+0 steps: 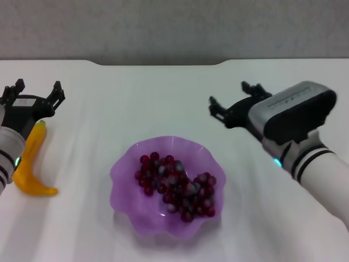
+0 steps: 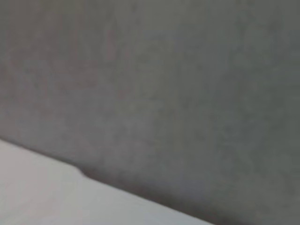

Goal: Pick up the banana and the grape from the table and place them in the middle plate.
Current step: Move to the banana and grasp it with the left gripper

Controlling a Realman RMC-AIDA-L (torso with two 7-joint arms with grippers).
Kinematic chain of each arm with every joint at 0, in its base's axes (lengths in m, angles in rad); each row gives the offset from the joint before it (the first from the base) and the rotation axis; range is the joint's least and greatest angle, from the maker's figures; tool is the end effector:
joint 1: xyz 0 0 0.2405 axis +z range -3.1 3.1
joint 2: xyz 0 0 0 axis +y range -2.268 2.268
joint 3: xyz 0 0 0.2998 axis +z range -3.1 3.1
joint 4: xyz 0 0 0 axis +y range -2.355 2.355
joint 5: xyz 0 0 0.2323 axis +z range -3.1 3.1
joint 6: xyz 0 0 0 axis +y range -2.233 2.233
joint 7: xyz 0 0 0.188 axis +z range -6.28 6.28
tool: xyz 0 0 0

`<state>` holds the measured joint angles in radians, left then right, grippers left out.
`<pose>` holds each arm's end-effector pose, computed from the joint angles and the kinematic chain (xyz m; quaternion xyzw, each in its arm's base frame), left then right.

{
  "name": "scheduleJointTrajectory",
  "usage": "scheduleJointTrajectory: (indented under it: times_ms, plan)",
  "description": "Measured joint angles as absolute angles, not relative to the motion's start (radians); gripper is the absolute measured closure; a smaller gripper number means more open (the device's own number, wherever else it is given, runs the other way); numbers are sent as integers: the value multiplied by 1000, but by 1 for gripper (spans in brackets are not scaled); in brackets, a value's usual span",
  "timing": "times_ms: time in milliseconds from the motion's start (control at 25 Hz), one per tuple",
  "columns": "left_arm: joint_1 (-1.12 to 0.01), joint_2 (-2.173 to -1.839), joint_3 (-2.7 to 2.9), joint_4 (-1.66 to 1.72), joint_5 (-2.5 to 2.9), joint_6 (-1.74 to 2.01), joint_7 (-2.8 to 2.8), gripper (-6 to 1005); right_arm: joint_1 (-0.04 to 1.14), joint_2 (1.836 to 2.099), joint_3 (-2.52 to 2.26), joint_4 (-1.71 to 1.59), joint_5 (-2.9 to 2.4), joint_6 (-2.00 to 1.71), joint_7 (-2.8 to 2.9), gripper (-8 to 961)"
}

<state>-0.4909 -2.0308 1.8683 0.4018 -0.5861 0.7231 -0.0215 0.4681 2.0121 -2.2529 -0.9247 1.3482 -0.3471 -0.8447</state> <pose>-0.3561 0.4749 -0.0316 -0.6932 -0.2705 -0.2375 0.6244 0.2344 0.4541 -0.1352 -0.8227 0.2041 0.1605 0.5056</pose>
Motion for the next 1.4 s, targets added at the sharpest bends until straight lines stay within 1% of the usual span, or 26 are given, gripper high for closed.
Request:
scheduleJointTrajectory:
  times_ms: [160,560,880,1040,1240,1400]
  plan:
    - [-491,-2031,1868,402,-586,725,-22,111,457,2012,-2245,-891,1361,-439,-767,111]
    - [-491,-2031,1868,402,-584,724,-22,110,439,2013,-2265,-814,1335,-639,-653,107]
    - [-495,-2031,1868,402,-583,724,-22,110,454,2011,-2311,-597,1087,-877,-177,111]
    - [-495,-2031,1868,402,-583,724,-22,110,482,2010,-2310,-479,998,-938,38,113]
    - [-497,-2031,1868,402,-582,724,-22,110,491,2011,-2296,-419,988,-962,71,232]
    - [-495,-2031,1868,402,-581,723,-21,110,483,2010,-2284,-407,986,-966,64,227]
